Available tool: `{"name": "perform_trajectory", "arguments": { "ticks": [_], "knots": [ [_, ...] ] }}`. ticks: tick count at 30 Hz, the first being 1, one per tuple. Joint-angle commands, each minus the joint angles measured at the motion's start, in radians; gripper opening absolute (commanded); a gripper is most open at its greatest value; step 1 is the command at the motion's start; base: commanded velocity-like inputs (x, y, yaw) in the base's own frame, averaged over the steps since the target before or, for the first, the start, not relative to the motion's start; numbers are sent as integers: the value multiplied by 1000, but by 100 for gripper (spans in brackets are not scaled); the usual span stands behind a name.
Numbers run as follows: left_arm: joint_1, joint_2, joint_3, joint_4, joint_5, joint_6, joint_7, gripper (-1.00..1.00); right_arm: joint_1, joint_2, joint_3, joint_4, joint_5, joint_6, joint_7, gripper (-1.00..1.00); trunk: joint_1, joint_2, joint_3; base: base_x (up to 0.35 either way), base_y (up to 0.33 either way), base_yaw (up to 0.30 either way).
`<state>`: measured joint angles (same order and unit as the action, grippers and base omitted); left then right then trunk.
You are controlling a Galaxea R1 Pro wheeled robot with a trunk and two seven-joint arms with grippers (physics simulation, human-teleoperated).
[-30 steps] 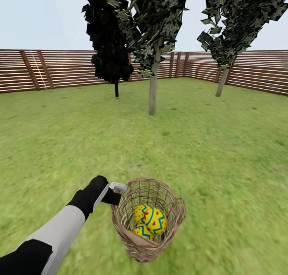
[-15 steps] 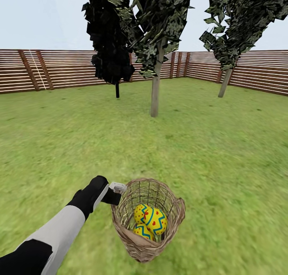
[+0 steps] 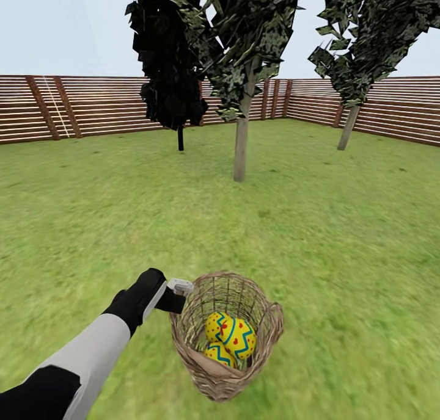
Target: Take the three Easter eggs out of the wicker basket on the lawn in the garden, then place them on the lawn next to a single tree (choose any tree) so that all three eggs are next to the same tree and none are left in the basket.
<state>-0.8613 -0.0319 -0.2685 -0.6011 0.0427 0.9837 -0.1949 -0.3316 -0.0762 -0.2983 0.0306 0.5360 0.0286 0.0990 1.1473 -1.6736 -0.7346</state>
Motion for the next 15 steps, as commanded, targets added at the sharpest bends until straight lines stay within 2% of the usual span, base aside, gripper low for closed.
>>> {"name": "perform_trajectory", "arguments": {
  "ticks": [1,15],
  "knots": [
    [-1,0,-3,-1,21,5,2,-100,1,0,-9,1,9,2,2,100,0,0,-1,281,136,0],
    [-1,2,-3,3,17,3,3,-100,10,0,-9,0,4,2,2,100,0,0,-1,282,136,0]
  ]
}}
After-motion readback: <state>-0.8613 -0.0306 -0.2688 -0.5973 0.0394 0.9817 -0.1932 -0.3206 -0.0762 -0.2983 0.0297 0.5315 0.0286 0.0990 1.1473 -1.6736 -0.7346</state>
